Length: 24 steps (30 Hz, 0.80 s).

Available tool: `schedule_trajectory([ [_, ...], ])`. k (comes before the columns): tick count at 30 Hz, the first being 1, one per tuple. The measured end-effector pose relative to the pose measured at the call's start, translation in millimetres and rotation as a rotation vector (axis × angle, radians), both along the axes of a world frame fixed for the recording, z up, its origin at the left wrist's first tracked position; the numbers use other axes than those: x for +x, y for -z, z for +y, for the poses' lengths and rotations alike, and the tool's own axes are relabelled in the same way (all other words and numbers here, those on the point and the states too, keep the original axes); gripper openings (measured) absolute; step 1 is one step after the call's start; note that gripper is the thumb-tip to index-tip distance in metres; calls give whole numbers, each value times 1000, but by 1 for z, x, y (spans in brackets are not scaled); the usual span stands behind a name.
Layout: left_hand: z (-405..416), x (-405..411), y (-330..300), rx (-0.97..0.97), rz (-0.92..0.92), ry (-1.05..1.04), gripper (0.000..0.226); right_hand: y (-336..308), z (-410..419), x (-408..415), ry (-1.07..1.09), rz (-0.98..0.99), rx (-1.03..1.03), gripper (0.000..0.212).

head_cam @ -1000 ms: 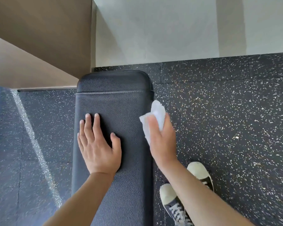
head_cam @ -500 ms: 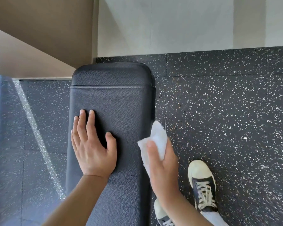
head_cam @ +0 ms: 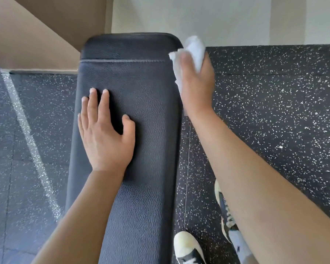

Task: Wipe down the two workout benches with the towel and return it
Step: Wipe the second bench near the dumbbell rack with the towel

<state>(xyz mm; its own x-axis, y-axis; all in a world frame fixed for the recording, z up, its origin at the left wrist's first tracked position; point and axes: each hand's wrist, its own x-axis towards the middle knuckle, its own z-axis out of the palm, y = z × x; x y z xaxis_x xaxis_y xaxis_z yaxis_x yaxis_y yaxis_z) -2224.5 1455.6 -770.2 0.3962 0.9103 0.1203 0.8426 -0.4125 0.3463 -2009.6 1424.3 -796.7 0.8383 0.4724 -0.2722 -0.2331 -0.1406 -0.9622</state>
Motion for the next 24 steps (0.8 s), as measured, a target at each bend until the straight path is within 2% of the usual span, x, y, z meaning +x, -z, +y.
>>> schedule_trajectory([
  [5,0,1,-4,-43,31,2,69,5,-58,-69,36,40,-82,24],
  [12,-21,-8,-9,-53,89,115,58,-11,-160,-174,-10,0,-113,18],
  [15,-58,-28,-11,-76,89,205,60,-14,-148,-161,-26,4,-140,16],
  [18,-89,-56,-9,-85,100,277,61,-14,-99,-111,-3,66,-138,23],
  [21,-102,-72,-8,-74,106,318,61,-14,-55,-66,2,-27,-143,15],
  [24,-104,-71,-9,-71,85,297,61,-14,-51,-64,19,-92,-164,14],
])
